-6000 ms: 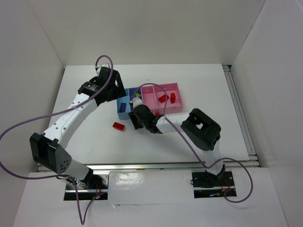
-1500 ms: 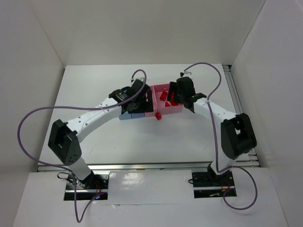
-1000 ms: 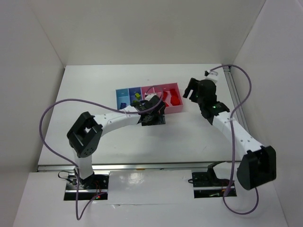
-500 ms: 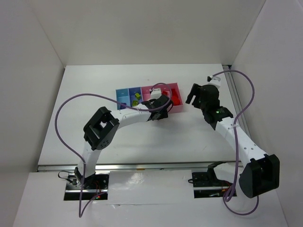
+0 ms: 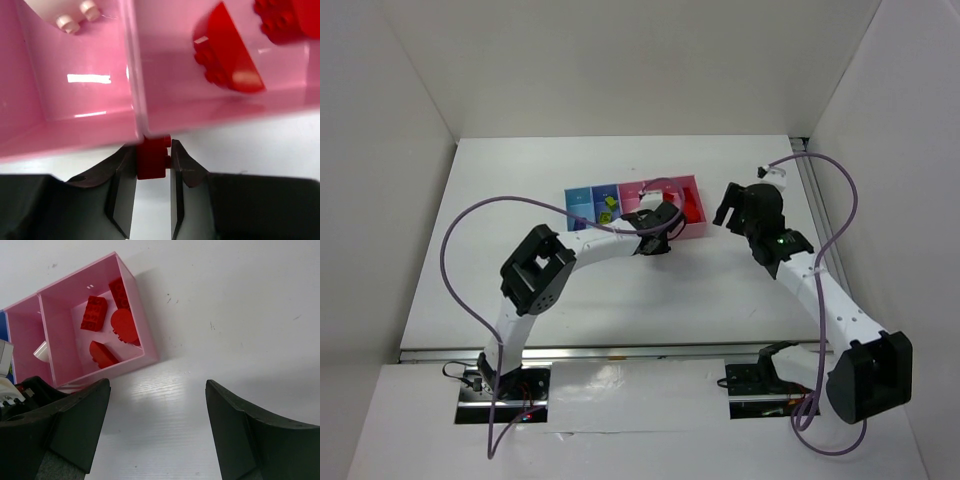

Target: Sort the legos into containers by color

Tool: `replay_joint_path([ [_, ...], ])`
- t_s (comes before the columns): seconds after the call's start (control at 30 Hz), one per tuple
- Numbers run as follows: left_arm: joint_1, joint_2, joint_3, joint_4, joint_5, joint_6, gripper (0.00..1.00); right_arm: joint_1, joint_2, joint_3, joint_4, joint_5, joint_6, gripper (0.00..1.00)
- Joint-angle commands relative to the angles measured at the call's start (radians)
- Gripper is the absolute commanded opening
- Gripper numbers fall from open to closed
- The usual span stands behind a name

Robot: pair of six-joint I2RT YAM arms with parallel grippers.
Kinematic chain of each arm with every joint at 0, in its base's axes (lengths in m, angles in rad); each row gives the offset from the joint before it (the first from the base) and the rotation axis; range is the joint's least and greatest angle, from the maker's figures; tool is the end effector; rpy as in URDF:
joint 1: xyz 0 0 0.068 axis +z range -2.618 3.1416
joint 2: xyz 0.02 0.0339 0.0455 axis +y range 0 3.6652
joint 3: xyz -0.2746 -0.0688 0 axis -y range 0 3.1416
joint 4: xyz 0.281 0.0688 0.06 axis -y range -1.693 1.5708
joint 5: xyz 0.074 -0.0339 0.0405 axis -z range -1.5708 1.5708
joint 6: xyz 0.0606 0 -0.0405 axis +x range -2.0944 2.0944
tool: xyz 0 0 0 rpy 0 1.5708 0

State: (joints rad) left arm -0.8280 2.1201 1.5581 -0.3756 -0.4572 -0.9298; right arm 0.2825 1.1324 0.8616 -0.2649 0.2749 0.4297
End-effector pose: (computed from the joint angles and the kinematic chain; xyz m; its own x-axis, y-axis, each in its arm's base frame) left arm 0.3640 -0.3569 0.1452 -0.7142 -0.2855 -0.6391 -0.1474 0.9539 -0.2615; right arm 0.2966 0.0690 0.2772 -0.4640 0.2828 -0.8395 0.1641 0.9587 0.2323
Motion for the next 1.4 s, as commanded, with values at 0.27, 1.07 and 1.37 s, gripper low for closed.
replay_joint_path([
  [0.27,-0.002,-0.137,0.270,-0.131,0.158,0.184,0.32,-0.005,-0.143,-0.018,-0.046,0.067,0.035,0.83],
  [1.07,0.089,-0.318,0.284,-0.074,0.230,0.354,0.93,-0.014,-0.175,0.011,-0.241,0.286,0.171,0.99],
  [1.37,0.089,-0.831,-0.262,0.003,0.023,0.407,0.93,-0.014,-0.141,0.051,-0.329,0.356,0.190,0.99],
])
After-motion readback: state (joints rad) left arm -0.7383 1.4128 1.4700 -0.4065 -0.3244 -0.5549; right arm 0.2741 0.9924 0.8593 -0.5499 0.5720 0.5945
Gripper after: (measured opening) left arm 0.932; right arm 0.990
